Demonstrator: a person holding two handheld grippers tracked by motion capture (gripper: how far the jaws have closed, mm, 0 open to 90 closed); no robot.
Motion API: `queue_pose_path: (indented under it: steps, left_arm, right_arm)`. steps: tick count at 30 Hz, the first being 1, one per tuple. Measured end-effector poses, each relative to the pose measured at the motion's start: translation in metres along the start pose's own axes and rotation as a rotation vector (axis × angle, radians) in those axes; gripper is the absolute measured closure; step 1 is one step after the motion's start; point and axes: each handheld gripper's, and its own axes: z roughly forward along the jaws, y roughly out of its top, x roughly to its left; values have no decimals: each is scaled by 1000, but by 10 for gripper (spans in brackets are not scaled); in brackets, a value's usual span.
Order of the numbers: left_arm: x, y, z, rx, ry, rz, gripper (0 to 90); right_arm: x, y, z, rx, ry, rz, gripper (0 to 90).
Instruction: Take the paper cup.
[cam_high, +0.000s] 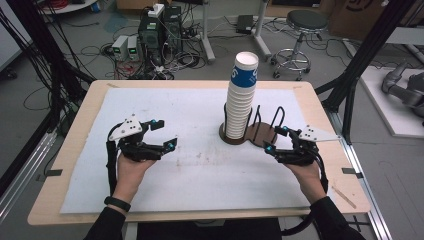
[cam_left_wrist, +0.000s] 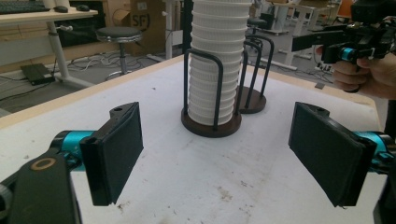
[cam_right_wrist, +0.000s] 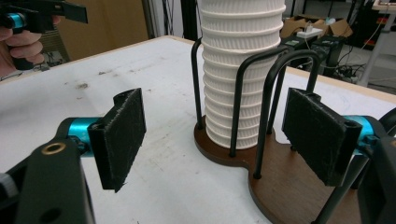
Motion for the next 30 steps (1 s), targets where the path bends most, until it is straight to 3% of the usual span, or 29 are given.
queue_pose_path:
  steps: [11, 18, 30]
  left_arm:
    - [-2, -1, 6, 13, -13, 9, 174]
    - [-3, -3, 9, 21, -25, 1, 169]
    - [-4, -4, 11, 34, -46, -10, 167]
  right_arm:
    - [4, 2, -4, 3, -10, -29, 221]
    - [4, 19, 2, -2, 1, -51, 212]
    - [-7, 41, 16, -10, 4, -37, 193]
